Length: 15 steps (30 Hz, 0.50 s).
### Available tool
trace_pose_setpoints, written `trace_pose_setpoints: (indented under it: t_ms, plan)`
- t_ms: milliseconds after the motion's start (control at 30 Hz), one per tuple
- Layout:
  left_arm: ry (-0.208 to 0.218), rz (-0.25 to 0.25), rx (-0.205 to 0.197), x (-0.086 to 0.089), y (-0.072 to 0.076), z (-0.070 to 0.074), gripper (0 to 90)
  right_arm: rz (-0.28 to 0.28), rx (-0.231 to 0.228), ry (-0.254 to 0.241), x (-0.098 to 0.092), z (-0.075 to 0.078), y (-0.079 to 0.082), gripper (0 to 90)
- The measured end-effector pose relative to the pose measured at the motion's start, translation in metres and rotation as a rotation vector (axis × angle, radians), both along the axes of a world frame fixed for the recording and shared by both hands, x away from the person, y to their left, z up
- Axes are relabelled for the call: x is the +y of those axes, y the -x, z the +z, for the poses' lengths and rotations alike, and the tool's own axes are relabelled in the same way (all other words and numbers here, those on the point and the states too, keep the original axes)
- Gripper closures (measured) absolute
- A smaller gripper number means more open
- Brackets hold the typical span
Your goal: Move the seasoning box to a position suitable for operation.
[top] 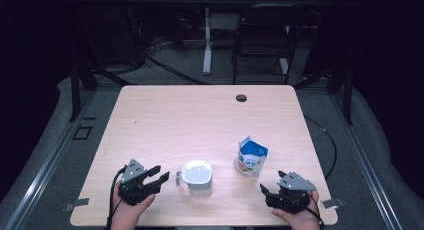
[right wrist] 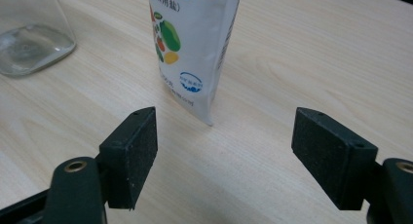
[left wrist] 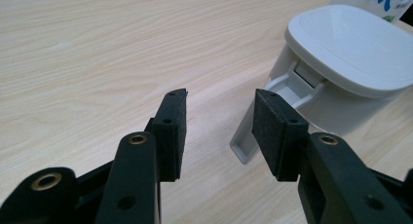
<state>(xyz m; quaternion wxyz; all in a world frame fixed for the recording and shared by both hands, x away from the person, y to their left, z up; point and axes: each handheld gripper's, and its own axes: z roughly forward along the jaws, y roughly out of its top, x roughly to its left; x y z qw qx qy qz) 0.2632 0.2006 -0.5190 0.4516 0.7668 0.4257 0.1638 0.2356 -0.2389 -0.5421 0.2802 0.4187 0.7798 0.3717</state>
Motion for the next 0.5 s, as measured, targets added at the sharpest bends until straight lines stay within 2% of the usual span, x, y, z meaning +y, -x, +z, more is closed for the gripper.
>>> trace_pose_setpoints:
  t_ms: [33, 100, 133, 167, 233, 333, 433, 500]
  plan:
    - [-0.001, -0.004, 0.0, 0.001, -0.001, 0.001, 54.9, 0.004, 0.003, 0.003, 0.0, 0.001, 0.0, 25.9]
    - [0.025, -0.001, -0.004, 0.002, -0.002, 0.004, 53.0, 0.013, -0.026, 0.028, 0.002, 0.0, 0.001, 36.2]
    - [0.036, 0.0, -0.001, 0.002, -0.003, 0.006, 53.0, 0.013, -0.026, 0.028, 0.002, 0.0, 0.001, 36.2]
    - [0.043, 0.001, -0.007, 0.002, -0.004, 0.008, 52.4, 0.012, -0.041, 0.039, 0.002, 0.0, 0.002, 40.7]
    - [0.042, -0.001, -0.01, 0.002, -0.007, 0.012, 50.8, 0.022, -0.056, 0.041, 0.001, 0.0, 0.002, 45.7]
    - [0.018, -0.012, -0.006, -0.001, -0.013, 0.018, 49.8, 0.032, -0.069, 0.039, -0.001, 0.001, 0.002, 51.8]
    - [-0.019, -0.008, -0.015, -0.005, -0.02, 0.022, 49.8, 0.049, -0.059, 0.044, -0.002, 0.001, 0.0, 54.1]
    - [-0.03, -0.016, -0.018, -0.009, -0.023, 0.025, 50.8, 0.059, -0.046, 0.028, -0.004, -0.001, -0.002, 56.1]
